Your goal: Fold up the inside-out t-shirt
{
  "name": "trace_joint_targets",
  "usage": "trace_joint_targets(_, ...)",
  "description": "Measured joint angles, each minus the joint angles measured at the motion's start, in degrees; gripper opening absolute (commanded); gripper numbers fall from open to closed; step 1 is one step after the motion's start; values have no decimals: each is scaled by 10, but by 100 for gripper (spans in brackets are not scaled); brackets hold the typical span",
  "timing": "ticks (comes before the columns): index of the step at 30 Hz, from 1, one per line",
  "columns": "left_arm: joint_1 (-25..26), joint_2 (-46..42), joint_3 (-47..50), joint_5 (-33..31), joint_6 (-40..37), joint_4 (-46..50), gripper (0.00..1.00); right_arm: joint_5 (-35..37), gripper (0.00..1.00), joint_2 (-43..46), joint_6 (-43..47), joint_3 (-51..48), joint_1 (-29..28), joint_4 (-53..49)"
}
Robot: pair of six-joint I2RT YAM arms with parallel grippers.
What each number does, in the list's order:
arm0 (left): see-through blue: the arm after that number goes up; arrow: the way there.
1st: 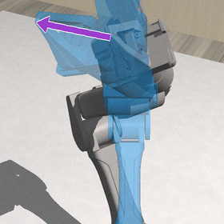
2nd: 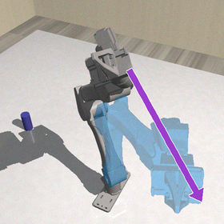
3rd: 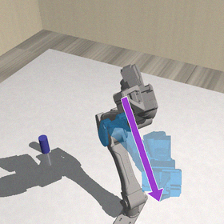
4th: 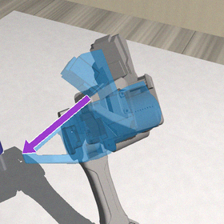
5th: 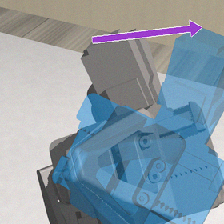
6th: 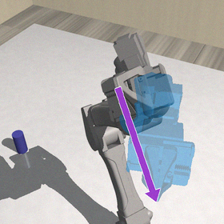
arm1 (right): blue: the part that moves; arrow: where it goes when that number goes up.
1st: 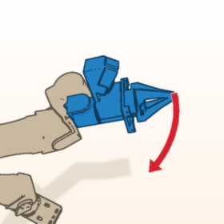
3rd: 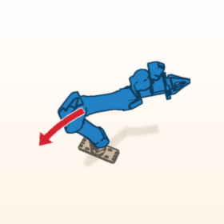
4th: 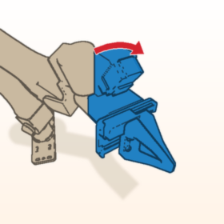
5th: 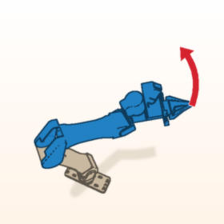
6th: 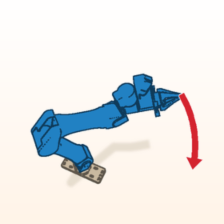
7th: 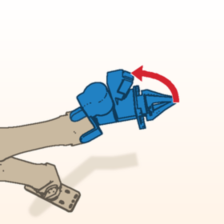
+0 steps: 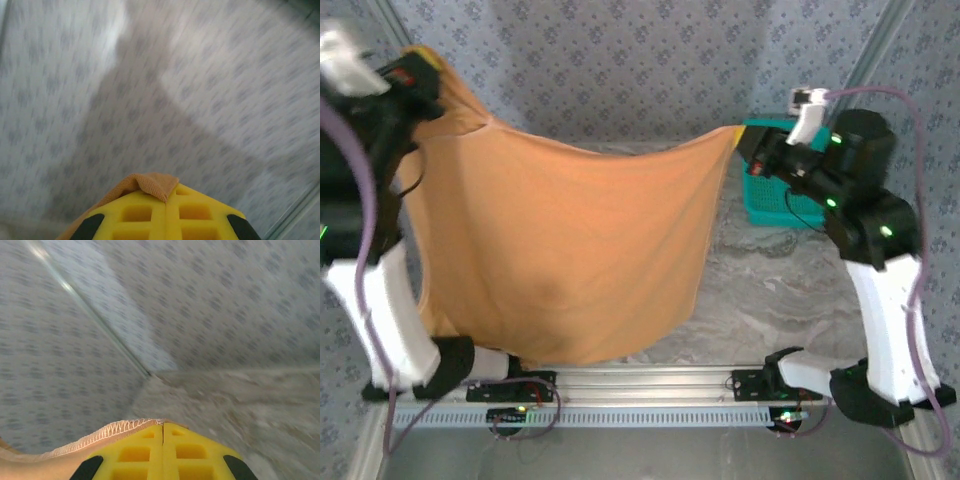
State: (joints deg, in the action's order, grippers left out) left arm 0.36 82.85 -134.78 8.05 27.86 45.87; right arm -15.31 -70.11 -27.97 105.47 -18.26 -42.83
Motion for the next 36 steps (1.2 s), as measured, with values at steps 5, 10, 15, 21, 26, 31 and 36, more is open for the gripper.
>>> trace_joint_targets(5, 0, 159, 142, 23, -14, -44, 0, 41, 0, -68, 3, -140, 21, 47)
trace_joint_targets(10, 7, 322, 202, 29, -16, -59, 21, 71, 0, -186, 3, -222, 47, 95)
trace_joint_targets(15, 24, 444, 139, 24, 0, -46, 60, 103, 41, -374, -5, -138, 68, 56)
trace_joint_targets(21, 36, 402, 184, -19, 24, -42, 61, 125, 48, -433, -9, -87, 56, 7)
trace_joint_targets(26, 35, 176, 498, 10, 54, -131, 60, 112, 48, -345, -13, -190, -12, 25)
trace_joint_targets(31, 37, 31, 752, 65, 94, -219, 60, 92, 48, -295, -30, -305, -91, 53)
trace_joint_targets(36, 37, 10, 884, 72, 109, -251, 60, 80, 47, -328, -40, -342, -90, 70)
